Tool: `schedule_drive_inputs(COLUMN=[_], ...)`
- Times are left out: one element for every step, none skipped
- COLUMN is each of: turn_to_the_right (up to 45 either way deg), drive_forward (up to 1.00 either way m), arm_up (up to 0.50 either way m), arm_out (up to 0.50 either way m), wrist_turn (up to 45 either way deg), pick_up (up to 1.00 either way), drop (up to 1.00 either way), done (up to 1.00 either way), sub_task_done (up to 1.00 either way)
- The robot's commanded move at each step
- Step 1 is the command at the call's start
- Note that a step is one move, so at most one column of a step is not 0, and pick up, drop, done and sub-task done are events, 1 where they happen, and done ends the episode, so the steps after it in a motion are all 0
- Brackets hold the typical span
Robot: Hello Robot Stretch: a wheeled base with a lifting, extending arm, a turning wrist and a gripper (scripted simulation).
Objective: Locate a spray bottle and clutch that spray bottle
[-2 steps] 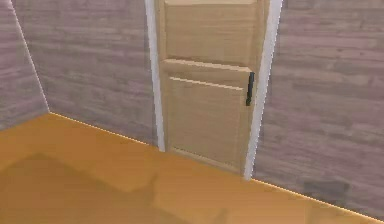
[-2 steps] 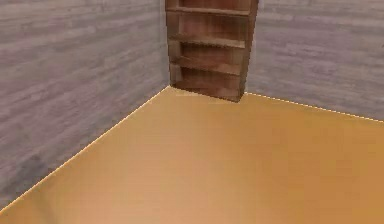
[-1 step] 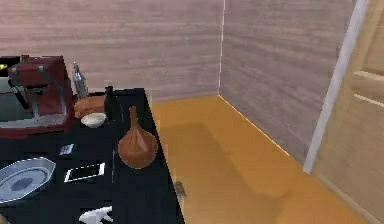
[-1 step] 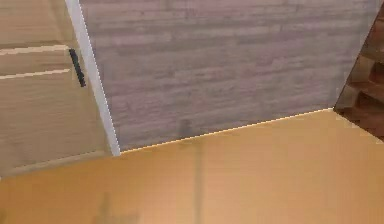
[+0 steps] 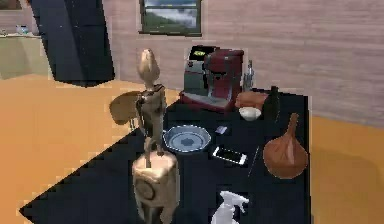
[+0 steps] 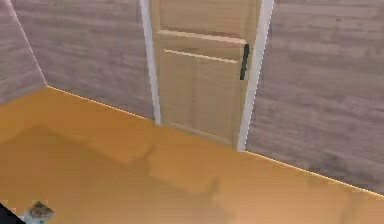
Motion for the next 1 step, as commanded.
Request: schedule_drive_inputs(turn_to_the_right=[-45.0], drive_forward=[0.00], arm_up=[0.00], arm_out=[0.00], wrist_turn=[0.0], pick_up=[0.00], drop=[0.00], done=[0.00], sub_task_done=[0.00])
